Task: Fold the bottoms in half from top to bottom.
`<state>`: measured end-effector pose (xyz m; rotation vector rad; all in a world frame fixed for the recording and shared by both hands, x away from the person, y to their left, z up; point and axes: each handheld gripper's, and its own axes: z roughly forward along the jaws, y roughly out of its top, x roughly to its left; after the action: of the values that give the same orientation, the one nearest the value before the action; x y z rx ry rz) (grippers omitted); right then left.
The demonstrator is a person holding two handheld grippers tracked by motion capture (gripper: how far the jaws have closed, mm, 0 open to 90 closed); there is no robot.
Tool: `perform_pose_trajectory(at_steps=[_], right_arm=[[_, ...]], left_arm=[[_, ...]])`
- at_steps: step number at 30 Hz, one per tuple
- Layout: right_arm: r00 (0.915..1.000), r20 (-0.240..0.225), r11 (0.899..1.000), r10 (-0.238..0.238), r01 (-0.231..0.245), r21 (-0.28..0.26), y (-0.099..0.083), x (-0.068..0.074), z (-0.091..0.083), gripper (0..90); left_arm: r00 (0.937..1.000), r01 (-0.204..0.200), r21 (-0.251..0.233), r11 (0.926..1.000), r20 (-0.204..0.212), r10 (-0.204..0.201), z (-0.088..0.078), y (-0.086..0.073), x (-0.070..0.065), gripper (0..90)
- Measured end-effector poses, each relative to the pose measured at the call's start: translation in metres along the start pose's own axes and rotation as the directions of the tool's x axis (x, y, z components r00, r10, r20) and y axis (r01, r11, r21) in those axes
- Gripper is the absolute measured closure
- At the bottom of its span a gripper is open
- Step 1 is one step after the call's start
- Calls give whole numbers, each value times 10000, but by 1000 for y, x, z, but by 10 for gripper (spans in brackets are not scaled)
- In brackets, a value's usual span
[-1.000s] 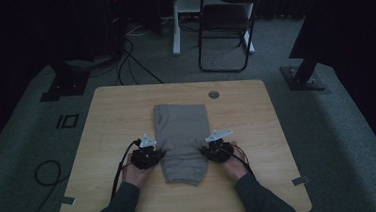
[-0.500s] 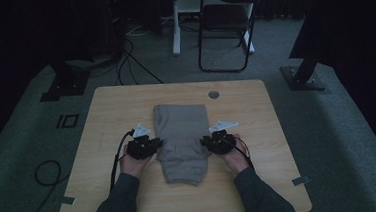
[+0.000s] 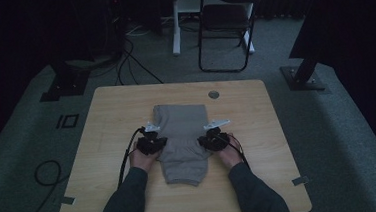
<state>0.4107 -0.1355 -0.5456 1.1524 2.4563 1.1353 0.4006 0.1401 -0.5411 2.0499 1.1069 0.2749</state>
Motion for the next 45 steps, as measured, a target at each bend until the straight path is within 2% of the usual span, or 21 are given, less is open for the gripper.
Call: perform_pose_trajectory(at_steps=[9,10,14,21,27,30,32,34,37,40,41,42,43,45], right_arm=[[9936,-1113,9984,-188,126,-557,-10,7,-18,790],[9936,-1113,9984,-188,126,-557,-10,7,-18,790],[9834,-1783,9977,-332,222,-634,-16,14,-27,752],[9730,-2179,9963,-756,648,-561,-24,20,-35,722],[9812,-1753,9967,-813,792,-189,-26,20,-28,699],[9814,-1748,9968,-792,757,-262,-25,22,-27,691],[9774,-1949,9963,-818,750,-419,-23,25,-28,696],[9702,-2192,9942,-1032,939,-521,-23,28,-30,701],[9622,-2433,9920,-1222,1107,-606,-23,33,-33,701],[9565,-2623,9913,-1274,1143,-647,-24,34,-35,701],[9489,-2849,9903,-1354,1206,-692,-25,34,-37,698],[9470,-2887,9896,-1405,1252,-708,-25,34,-38,687],[9476,-2859,9892,-1428,1269,-734,-25,33,-38,681],[9554,-2657,9908,-1285,1124,-749,-26,31,-39,641]], left_arm=[[9963,-265,-402,9988,806,297,-17,-12,-14,826],[9963,-265,-402,9988,806,297,-17,-12,-14,823],[9911,-315,-562,9979,1278,385,-28,-19,-21,812],[9814,-480,-366,9982,1842,539,-36,-29,-28,786],[9781,-667,-31,9978,1974,660,-37,-38,-30,777],[9791,-761,-74,9971,1885,761,-37,-40,-31,777],[9821,-772,-189,9968,1711,793,-38,-39,-30,772],[9860,-717,-253,9971,1493,746,-37,-35,-27,760],[9910,-612,-191,9979,1179,630,-32,-29,-22,755],[9919,-556,-107,9984,1137,565,-25,-25,-21,756],[9905,-612,-47,9981,1231,614,-23,-24,-23,756],[9891,-651,-17,9979,1325,648,-22,-25,-25,755],[9863,-820,34,9966,1441,807,-21,-26,-29,755],[9779,-1318,262,9909,1671,1256,-20,-32,-40,749]])
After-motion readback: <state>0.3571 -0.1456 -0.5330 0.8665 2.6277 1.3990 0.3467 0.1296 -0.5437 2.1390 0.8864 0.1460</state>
